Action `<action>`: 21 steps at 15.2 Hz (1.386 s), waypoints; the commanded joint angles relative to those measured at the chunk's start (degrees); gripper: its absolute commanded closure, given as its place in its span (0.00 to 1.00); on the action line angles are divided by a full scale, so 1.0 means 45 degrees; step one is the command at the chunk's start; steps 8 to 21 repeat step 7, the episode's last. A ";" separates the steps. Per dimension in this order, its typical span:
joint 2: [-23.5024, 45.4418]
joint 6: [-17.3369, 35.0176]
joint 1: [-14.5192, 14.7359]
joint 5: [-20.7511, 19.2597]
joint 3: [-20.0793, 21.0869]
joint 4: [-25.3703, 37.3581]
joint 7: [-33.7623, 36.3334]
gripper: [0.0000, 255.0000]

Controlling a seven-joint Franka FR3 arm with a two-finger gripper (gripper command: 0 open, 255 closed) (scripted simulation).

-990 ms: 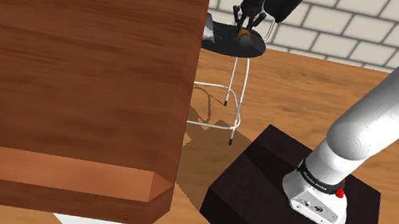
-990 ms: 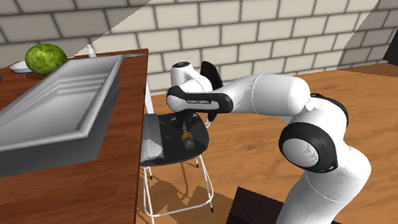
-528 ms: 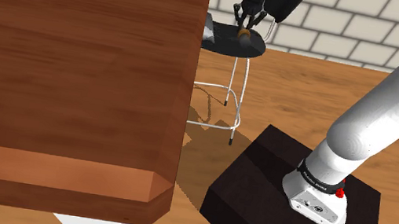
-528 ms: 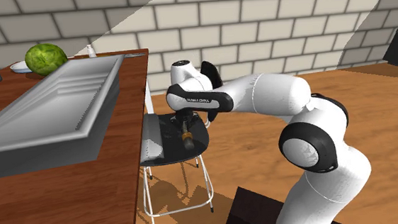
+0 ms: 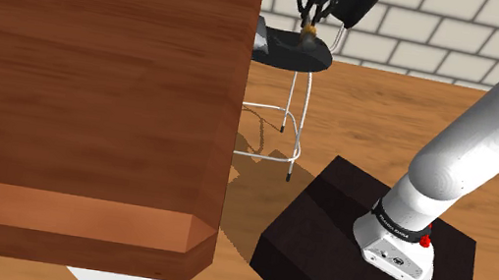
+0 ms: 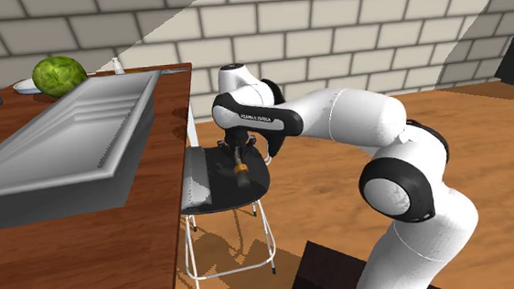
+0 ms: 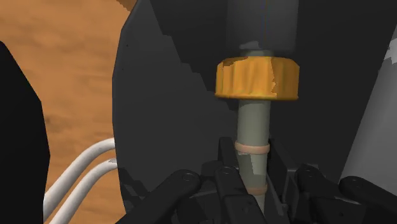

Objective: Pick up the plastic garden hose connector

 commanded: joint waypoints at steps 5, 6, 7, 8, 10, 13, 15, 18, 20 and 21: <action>0.0168 -0.1042 0.0000 0.0018 -0.0003 0.1208 -0.0031 1.00; 0.0172 -0.1069 0.0000 0.0018 -0.0003 0.1238 -0.0032 1.00; 0.0173 -0.1069 0.0000 0.0019 -0.0003 0.1240 -0.0032 1.00; 0.0173 -0.1069 0.0000 0.0019 -0.0003 0.1240 -0.0032 1.00; 0.0173 -0.1069 0.0000 0.0019 -0.0003 0.1240 -0.0032 1.00; 0.0173 -0.1069 0.0000 0.0019 -0.0003 0.1240 -0.0032 1.00; 0.0173 -0.1069 0.0000 0.0019 -0.0003 0.1240 -0.0032 1.00; 0.0173 -0.1069 0.0000 0.0019 -0.0003 0.1240 -0.0032 1.00; 0.0173 -0.1069 0.0000 0.0019 -0.0003 0.1240 -0.0032 1.00; 0.0173 -0.1069 0.0000 0.0019 -0.0003 0.1240 -0.0032 1.00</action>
